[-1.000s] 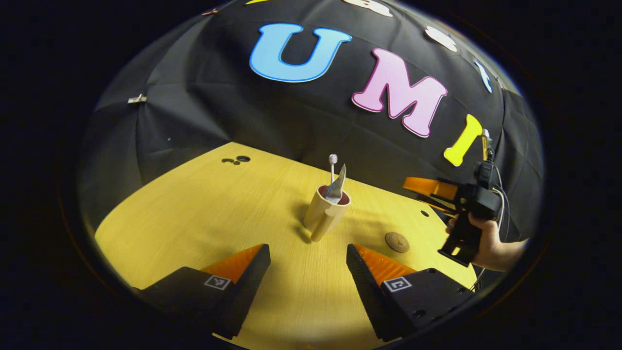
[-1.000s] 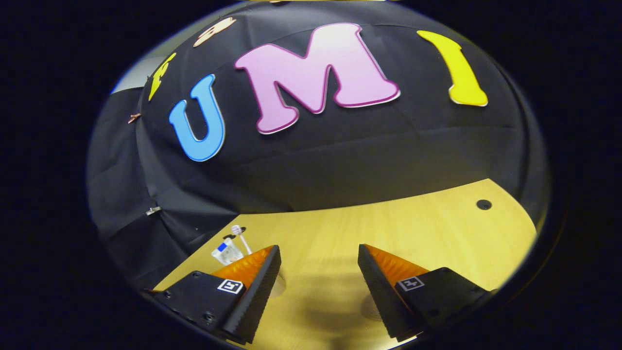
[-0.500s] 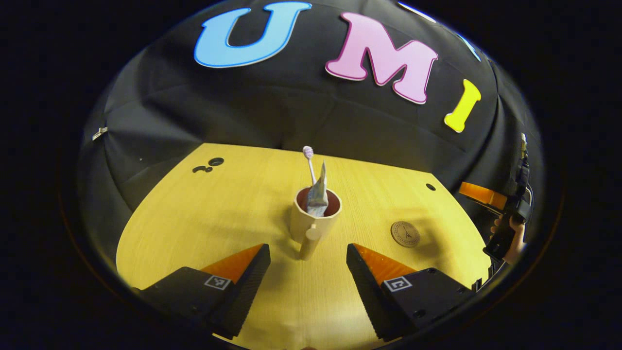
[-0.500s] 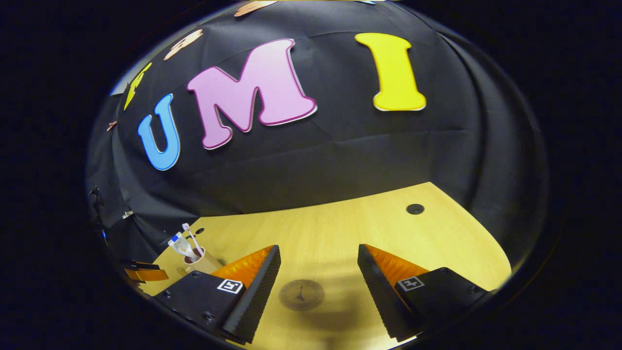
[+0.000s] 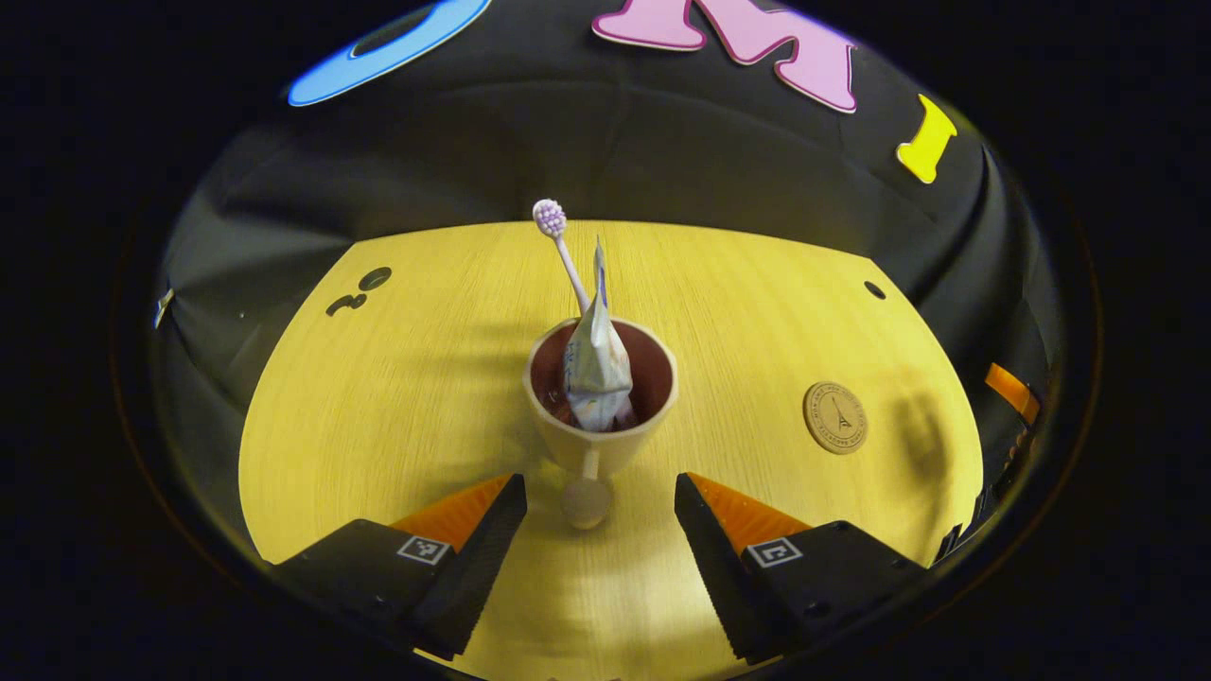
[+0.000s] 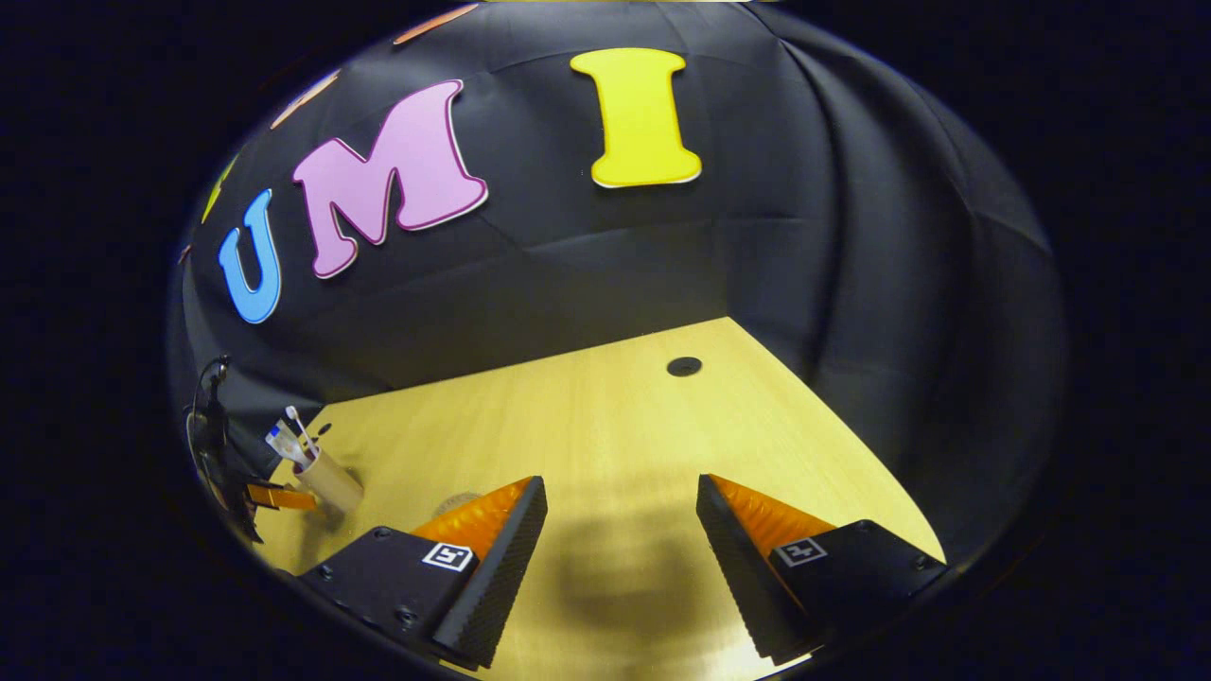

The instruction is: Put the toothbrush and toothpaste on the desktop into the cup, then pick up the cup and place it on the coaster on the desktop.

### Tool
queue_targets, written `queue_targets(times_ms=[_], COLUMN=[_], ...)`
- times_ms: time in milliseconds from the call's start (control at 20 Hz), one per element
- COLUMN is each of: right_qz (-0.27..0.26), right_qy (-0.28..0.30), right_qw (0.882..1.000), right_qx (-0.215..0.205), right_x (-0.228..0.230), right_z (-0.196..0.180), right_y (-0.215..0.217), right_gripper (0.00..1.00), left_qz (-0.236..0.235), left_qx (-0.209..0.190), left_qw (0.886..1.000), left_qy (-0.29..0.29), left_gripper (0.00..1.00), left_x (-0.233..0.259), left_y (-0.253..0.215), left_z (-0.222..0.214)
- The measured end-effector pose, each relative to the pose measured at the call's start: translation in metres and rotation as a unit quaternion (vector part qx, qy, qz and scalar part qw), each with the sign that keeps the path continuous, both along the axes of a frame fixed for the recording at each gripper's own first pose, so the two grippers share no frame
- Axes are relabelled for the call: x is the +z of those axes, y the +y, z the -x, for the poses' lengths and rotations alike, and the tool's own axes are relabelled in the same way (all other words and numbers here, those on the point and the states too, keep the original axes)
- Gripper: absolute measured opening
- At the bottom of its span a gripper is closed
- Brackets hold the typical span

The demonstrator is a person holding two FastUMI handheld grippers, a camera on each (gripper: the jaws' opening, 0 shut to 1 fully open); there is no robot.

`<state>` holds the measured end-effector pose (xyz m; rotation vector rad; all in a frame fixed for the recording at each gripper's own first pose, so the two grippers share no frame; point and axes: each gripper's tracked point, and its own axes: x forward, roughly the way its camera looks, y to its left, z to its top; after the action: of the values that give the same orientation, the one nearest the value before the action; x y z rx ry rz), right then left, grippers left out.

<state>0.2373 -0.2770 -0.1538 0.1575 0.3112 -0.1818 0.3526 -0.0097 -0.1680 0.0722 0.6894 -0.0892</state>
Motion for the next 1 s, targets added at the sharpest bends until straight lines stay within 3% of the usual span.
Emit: queue_targets(times_ms=[100,150,450,700,750,800,850,900,950,1000], right_qz=[0.001,0.0,-0.021,-0.036,-0.038,-0.042,-0.046,-0.05,-0.055,-0.059], right_qy=[0.01,0.013,0.022,0.025,0.026,0.027,0.027,0.027,0.027,0.028], right_qw=[1.0,1.0,0.998,0.997,0.997,0.997,0.997,0.997,0.996,0.996], right_qx=[-0.014,-0.021,-0.053,-0.06,-0.06,-0.06,-0.059,-0.06,-0.06,-0.062], right_x=[-0.006,-0.008,-0.018,-0.023,-0.025,-0.025,-0.025,-0.026,-0.025,-0.024], right_z=[0.018,0.024,0.048,0.063,0.065,0.068,0.069,0.068,0.07,0.071], right_y=[-0.017,-0.024,-0.05,-0.052,-0.052,-0.051,-0.049,-0.049,-0.047,-0.046], right_gripper=[0.98,0.98,0.98,0.98,0.98,0.98,0.98,0.98,0.98,0.98], left_qz=[-0.009,-0.014,-0.021,-0.017,-0.018,-0.017,-0.019,-0.018,-0.015,-0.011], left_qx=[0.007,0.009,-0.001,0.013,0.016,0.017,0.017,0.018,0.021,0.021], left_qw=[1.0,0.999,0.997,0.997,0.997,0.997,0.997,0.997,0.997,0.997], left_qy=[0.023,0.036,0.074,0.078,0.079,0.077,0.077,0.077,0.075,0.076], left_gripper=[0.92,0.95,0.77,0.44,0.41,0.3,0.34,0.29,0.34,0.28], left_x=[-0.004,-0.007,-0.013,-0.012,-0.012,-0.01,-0.013,-0.014,-0.013,-0.013], left_y=[0.006,0.01,0.003,0.0,0.001,0.0,0.0,0.0,-0.001,-0.002], left_z=[-0.008,-0.008,-0.011,-0.017,-0.016,-0.016,-0.017,-0.018,-0.017,-0.016])
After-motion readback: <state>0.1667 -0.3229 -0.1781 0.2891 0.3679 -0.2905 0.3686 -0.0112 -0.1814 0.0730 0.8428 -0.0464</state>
